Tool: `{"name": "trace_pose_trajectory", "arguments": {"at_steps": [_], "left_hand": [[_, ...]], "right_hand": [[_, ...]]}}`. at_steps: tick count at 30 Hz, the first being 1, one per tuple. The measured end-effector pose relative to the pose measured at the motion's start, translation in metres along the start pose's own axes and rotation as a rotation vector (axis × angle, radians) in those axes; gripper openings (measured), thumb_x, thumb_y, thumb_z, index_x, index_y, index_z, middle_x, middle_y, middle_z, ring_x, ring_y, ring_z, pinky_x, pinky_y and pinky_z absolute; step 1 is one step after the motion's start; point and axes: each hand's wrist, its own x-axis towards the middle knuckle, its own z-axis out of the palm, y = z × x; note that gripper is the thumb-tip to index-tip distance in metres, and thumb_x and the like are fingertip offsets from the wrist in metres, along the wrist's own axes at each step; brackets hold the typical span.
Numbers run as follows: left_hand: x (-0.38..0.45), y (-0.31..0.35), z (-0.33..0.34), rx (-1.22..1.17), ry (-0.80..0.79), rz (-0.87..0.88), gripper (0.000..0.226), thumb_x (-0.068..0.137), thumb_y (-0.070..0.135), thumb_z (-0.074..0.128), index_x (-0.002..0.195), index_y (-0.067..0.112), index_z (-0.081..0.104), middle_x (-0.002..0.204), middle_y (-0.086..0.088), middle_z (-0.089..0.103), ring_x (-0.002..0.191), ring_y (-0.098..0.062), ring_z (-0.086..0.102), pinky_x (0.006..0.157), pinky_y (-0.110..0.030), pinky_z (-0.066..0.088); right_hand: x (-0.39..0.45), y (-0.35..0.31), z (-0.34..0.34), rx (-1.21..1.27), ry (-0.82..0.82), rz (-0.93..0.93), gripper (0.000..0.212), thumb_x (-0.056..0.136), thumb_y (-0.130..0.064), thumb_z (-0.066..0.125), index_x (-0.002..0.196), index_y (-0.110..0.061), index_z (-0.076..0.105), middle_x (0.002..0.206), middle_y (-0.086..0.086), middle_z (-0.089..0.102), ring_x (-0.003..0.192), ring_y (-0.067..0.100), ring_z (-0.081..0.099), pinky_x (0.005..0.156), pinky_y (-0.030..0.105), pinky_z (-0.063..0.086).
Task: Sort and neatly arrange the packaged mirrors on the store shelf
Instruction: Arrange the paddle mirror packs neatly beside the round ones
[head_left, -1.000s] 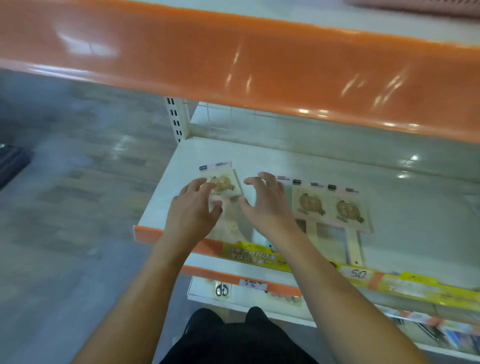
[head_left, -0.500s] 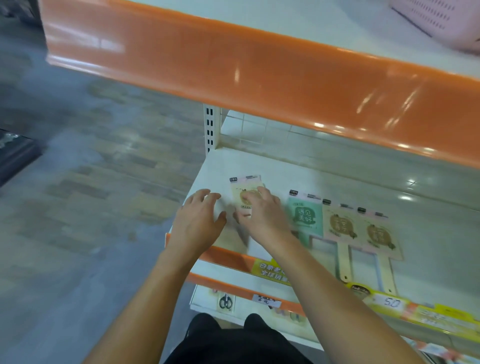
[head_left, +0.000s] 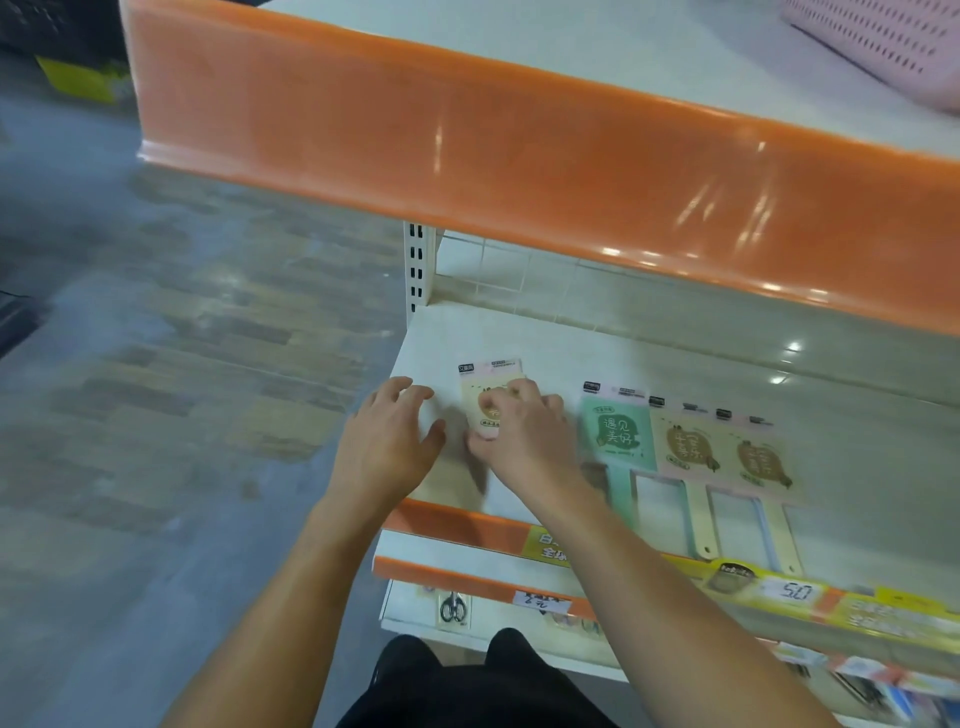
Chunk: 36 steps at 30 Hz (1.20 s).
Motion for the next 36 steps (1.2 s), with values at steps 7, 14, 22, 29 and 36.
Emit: {"name": "trace_pose_trajectory", "arguments": {"at_steps": [7,14,22,29,36], "left_hand": [[-0.004,-0.001,0.001,-0.025,0.051,-0.067,0.038,0.090,0.036,0.056,0.123,0.018,0.057,0.134,-0.002,0.050,0.116,-0.026,0.053,0.090,-0.043,0.047],[0.001,0.035,0.012,-0.022,0.042,-0.002,0.038,0.089,0.032,0.058,0.122,0.014,0.058,0.133,-0.005,0.052,0.115,-0.028,0.055,0.089,-0.042,0.048],[0.014,0.119,0.045,-0.006,-0.041,0.166,0.038,0.091,0.036,0.053,0.124,0.018,0.057,0.132,-0.002,0.051,0.115,-0.024,0.055,0.090,-0.041,0.048],[0.017,0.170,0.076,0.011,-0.141,0.236,0.040,0.092,0.038,0.049,0.128,0.021,0.054,0.138,0.001,0.046,0.120,-0.021,0.051,0.098,-0.037,0.043],[0.017,0.186,0.091,0.021,-0.163,0.260,0.038,0.091,0.036,0.052,0.124,0.019,0.055,0.135,0.000,0.047,0.121,-0.020,0.049,0.096,-0.038,0.043]], "right_hand": [[-0.009,-0.002,-0.003,0.126,0.054,-0.015,0.040,0.077,-0.050,0.065,0.112,-0.029,0.064,0.125,-0.008,0.050,0.105,0.028,0.041,0.093,0.036,0.041],[-0.012,0.026,-0.035,0.204,0.132,0.035,0.038,0.076,-0.047,0.066,0.109,-0.028,0.064,0.121,-0.007,0.049,0.108,0.025,0.043,0.092,0.033,0.040],[-0.029,0.108,-0.075,0.215,0.158,0.221,0.035,0.081,-0.043,0.060,0.112,-0.027,0.062,0.127,-0.005,0.045,0.115,0.028,0.041,0.090,0.035,0.038],[-0.043,0.158,-0.089,0.184,0.175,0.344,0.039,0.084,-0.047,0.061,0.117,-0.026,0.060,0.130,-0.002,0.044,0.115,0.031,0.038,0.087,0.034,0.033],[-0.048,0.178,-0.082,0.155,0.156,0.366,0.042,0.083,-0.051,0.062,0.117,-0.028,0.059,0.131,-0.003,0.042,0.115,0.030,0.037,0.091,0.035,0.035]]}}
